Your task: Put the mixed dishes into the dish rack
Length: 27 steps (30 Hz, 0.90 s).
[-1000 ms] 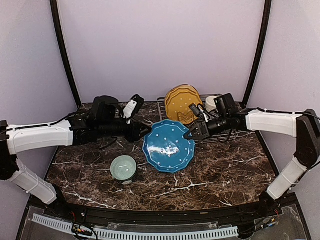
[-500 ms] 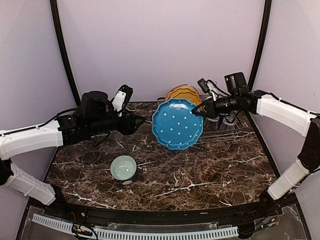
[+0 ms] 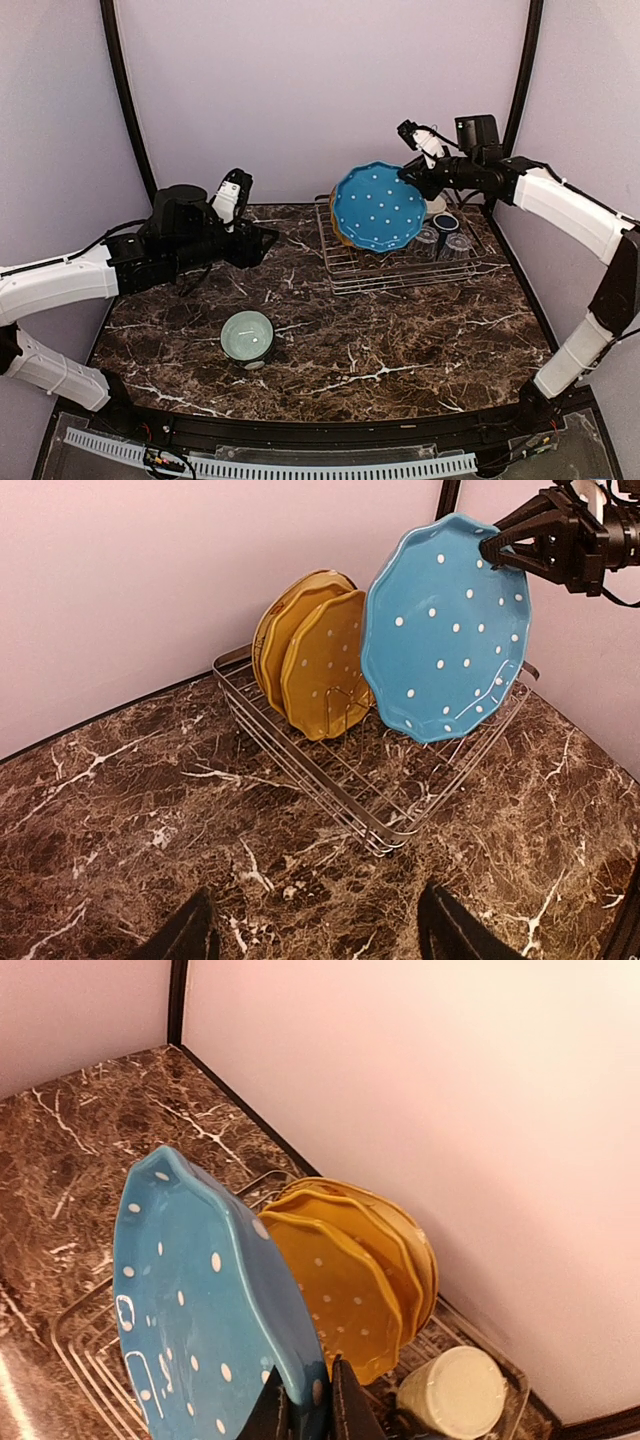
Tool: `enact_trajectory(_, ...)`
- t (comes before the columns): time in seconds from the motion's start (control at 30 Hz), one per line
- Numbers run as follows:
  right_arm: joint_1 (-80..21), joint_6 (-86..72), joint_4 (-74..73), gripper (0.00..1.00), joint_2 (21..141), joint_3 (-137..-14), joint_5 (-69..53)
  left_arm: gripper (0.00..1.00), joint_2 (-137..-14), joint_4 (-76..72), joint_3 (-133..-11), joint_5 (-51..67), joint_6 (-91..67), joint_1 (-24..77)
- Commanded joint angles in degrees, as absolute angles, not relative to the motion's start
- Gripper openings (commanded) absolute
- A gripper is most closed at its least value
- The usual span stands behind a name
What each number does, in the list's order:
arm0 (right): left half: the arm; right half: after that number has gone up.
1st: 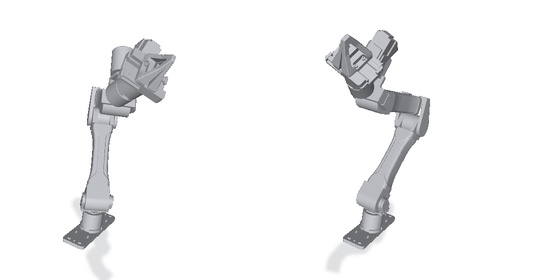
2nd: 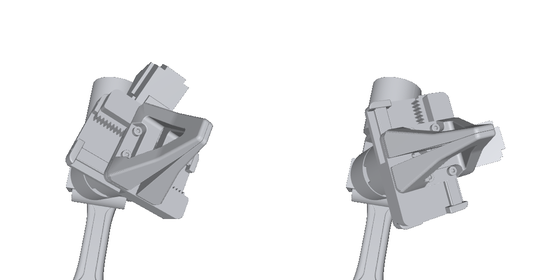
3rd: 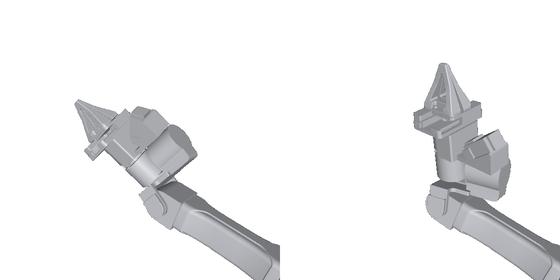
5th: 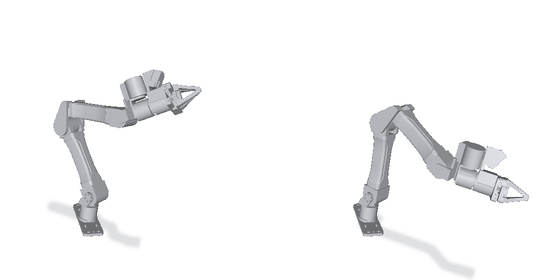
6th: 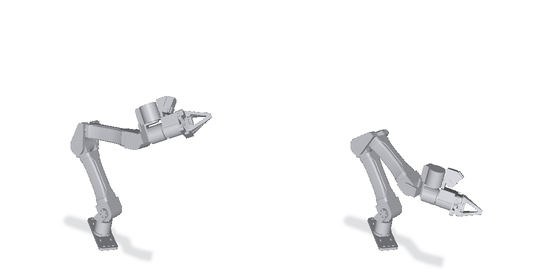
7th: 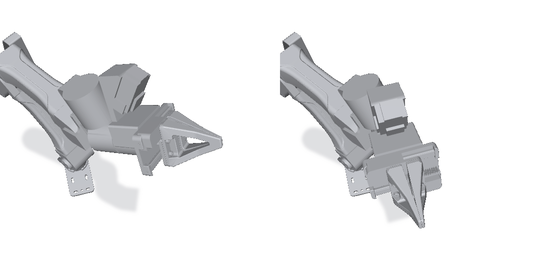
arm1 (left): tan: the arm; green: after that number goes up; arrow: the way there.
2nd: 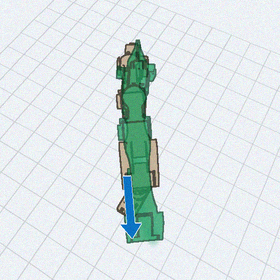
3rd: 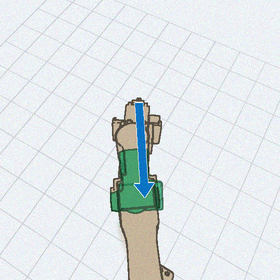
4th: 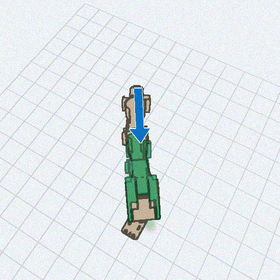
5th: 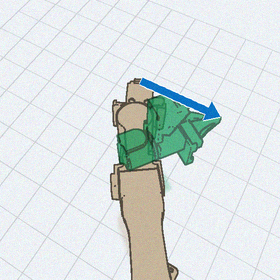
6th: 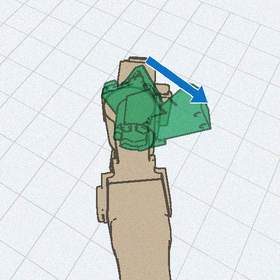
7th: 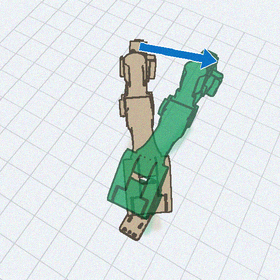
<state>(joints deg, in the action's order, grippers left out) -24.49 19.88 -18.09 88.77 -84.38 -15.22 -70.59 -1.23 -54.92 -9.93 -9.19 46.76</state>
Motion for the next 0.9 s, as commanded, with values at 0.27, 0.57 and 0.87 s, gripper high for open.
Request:
enact_trajectory(0.27,-22.15,34.42,-0.26,0.00,97.02,-93.13,-12.28,0.67,-71.13,-0.35,-53.52,-11.25,-8.37,46.49)
enact_trajectory(0.57,-22.09,40.11,8.34,0.00,101.04,-93.65,-14.22,0.67,-71.75,-0.29,-53.70,-12.07,-7.85,46.41)
enact_trajectory(0.87,-22.09,47.68,20.54,0.00,103.96,-90.85,-18.81,0.67,-72.82,-0.32,-53.87,-12.44,-7.77,46.24)
